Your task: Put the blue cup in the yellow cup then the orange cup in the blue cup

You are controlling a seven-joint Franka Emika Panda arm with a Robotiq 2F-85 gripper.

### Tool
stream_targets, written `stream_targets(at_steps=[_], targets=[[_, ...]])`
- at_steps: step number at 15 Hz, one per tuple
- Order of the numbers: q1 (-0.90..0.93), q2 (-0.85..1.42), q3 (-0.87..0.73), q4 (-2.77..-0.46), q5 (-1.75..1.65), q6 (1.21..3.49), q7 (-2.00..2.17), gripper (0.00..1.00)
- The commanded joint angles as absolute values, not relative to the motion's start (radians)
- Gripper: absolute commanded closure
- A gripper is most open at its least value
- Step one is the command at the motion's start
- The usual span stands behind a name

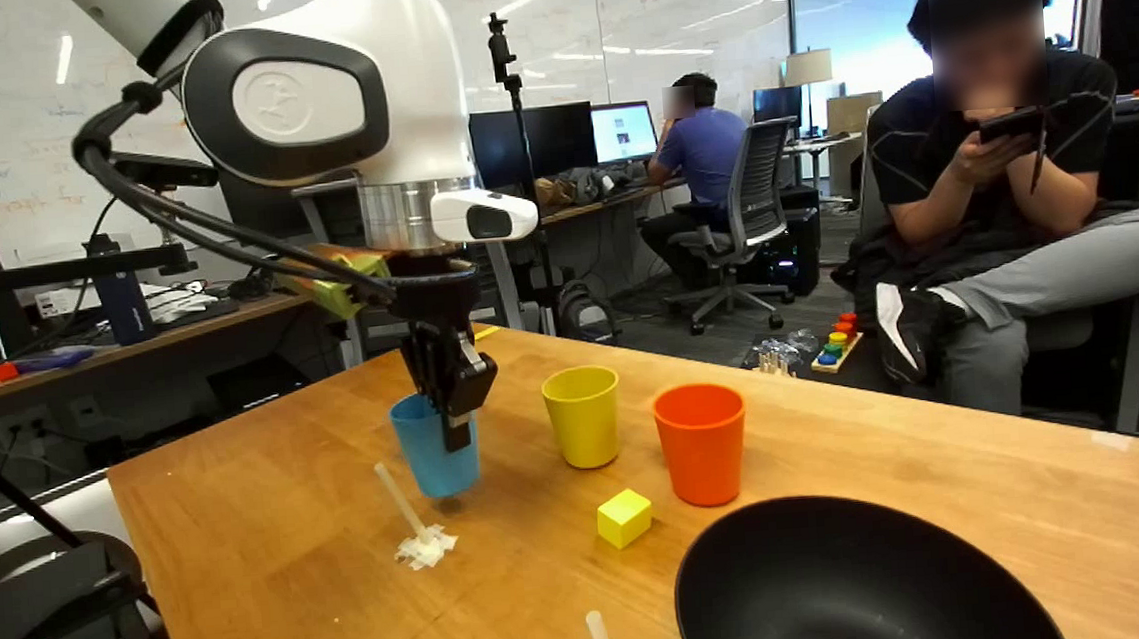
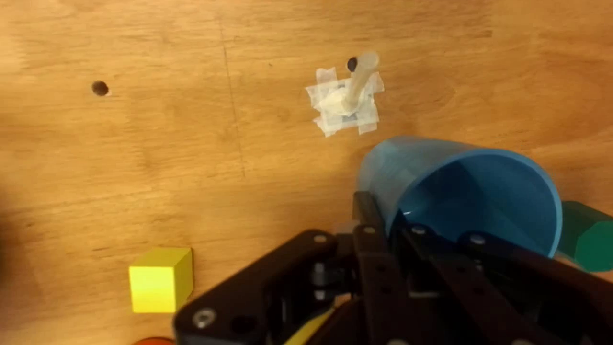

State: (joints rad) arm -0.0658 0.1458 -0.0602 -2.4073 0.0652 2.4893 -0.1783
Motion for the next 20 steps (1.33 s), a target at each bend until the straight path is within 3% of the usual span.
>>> stream_targets(at_steps=[1, 7, 20], targets=[[-0.084, 0.055, -0.070, -2.388, 0.067, 2.411, -0.157, 0.98], [-0.101, -0.016, -0.093, -2.285, 0.107, 2.325, -0.112, 0.99], [-0.120, 0.121, -0.111, -2.105, 0.181, 2.382, -0.006, 0.99]])
